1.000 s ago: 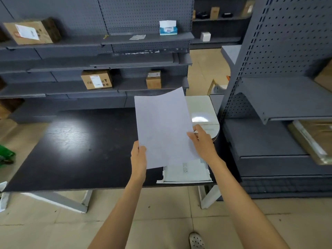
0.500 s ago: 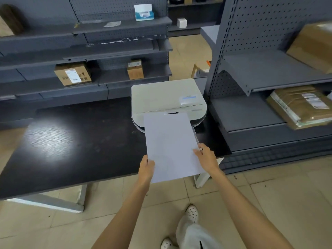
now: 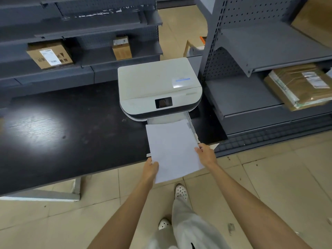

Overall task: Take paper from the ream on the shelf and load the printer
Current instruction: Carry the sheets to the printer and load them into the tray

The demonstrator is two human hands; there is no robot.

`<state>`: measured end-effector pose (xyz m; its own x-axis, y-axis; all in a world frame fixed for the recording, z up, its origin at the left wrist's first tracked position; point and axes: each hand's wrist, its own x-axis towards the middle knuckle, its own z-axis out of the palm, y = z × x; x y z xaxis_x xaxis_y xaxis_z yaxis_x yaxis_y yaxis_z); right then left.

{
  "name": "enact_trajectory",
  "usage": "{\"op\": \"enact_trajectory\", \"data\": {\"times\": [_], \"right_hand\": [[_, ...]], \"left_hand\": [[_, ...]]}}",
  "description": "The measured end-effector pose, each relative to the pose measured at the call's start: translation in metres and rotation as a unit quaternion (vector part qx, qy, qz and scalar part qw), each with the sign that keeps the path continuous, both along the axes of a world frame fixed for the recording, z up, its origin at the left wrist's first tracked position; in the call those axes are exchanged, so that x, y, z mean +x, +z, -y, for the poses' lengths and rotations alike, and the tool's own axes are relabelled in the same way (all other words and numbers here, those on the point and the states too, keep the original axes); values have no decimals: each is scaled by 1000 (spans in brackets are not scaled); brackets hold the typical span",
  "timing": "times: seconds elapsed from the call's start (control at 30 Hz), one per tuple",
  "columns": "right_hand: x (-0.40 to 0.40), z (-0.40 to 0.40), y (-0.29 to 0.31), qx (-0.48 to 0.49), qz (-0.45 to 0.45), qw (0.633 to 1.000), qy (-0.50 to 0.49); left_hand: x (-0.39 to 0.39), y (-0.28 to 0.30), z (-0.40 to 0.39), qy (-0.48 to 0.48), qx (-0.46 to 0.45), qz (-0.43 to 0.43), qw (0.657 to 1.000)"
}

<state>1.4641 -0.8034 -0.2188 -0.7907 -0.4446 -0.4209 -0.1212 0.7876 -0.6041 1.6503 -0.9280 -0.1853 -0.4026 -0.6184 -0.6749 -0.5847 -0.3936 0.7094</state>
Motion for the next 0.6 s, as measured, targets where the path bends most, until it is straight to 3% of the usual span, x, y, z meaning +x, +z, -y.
{"op": "enact_trajectory", "data": {"times": [0.6], "right_hand": [[-55, 35, -17, 59, 60, 996, 9]], "left_hand": [[-51, -31, 38, -13, 78, 59, 995]]}}
